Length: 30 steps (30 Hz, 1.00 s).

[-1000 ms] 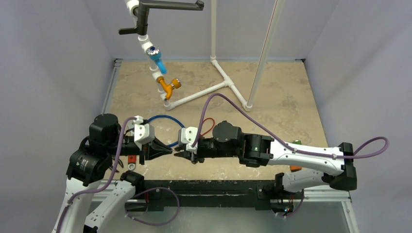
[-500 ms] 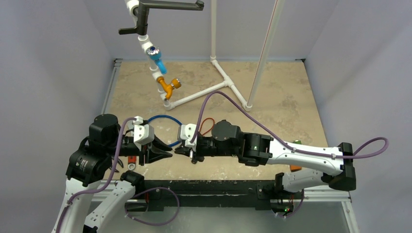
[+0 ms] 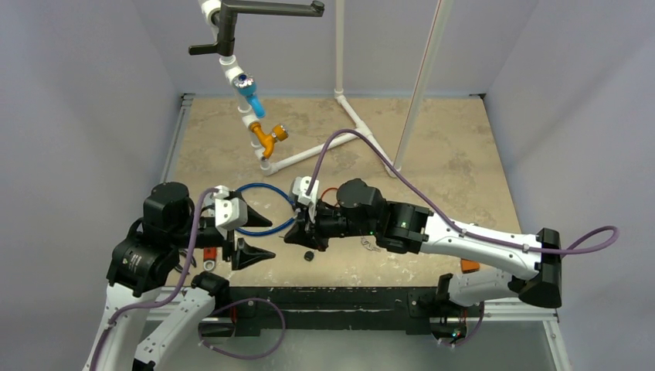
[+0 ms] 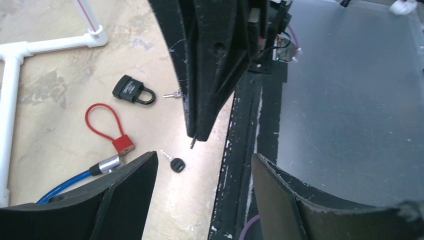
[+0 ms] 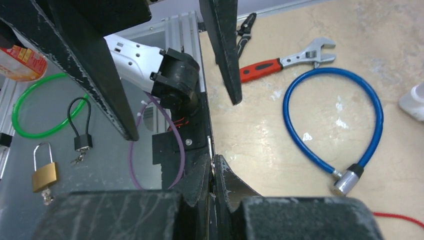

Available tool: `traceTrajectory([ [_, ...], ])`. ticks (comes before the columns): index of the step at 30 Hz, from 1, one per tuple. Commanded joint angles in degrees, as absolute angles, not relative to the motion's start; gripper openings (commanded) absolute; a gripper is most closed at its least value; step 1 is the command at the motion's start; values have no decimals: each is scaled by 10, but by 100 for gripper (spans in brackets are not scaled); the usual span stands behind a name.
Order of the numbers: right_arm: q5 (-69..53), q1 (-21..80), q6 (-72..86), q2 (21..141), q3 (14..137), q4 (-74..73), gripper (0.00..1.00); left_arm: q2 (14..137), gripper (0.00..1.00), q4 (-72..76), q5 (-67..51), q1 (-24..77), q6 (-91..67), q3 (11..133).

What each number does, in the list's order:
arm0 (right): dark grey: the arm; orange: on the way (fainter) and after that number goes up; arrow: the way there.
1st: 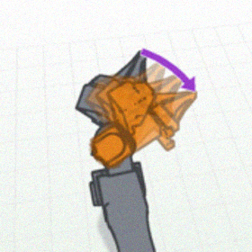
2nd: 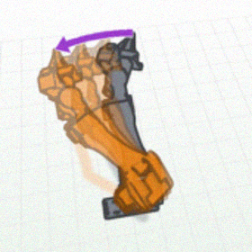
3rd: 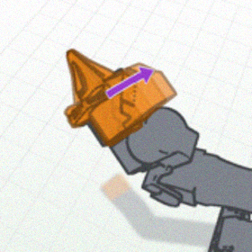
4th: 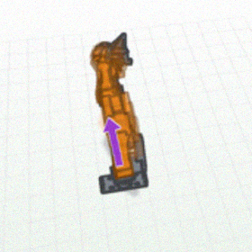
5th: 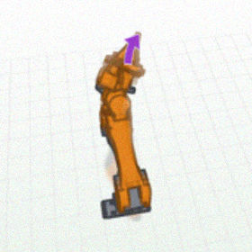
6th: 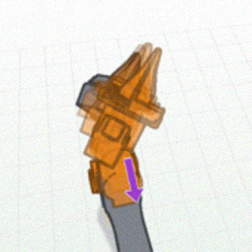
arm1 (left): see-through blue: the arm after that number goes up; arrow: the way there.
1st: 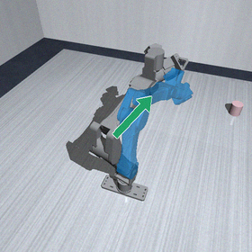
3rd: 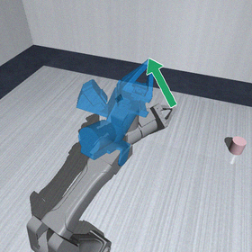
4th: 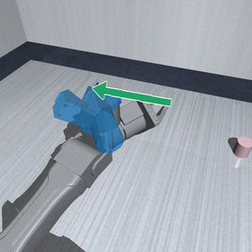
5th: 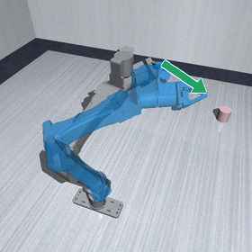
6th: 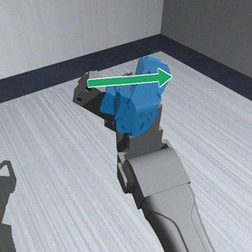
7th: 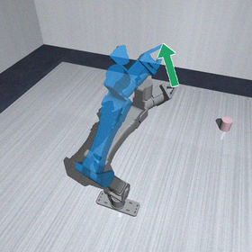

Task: Unlock with the key
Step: Pick up the key from the center of the board, then adjust the lock at the center of the board.

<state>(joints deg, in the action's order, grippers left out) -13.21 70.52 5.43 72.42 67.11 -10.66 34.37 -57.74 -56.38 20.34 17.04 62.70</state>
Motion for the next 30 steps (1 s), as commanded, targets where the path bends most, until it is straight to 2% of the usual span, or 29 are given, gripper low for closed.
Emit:
traceTrajectory([
  [1, -141, 680, 141, 704, 653, -101, 0, 351, 69, -499, -518, 210, 136, 595],
  [8, -97, 658, 239, 638, 529, -90, 0, 446, 67, -502, -420, 282, 219, 581],
  [14, 2, 656, 300, 536, 441, -113, 0, 540, 68, -489, -304, 340, 289, 577],
  [22, 69, 656, 366, 398, 376, -157, 0, 770, 69, -480, -217, 387, 227, 684],
  [30, 106, 656, 376, 366, 398, -216, 0, 977, 73, -414, -164, 393, 154, 776],
])
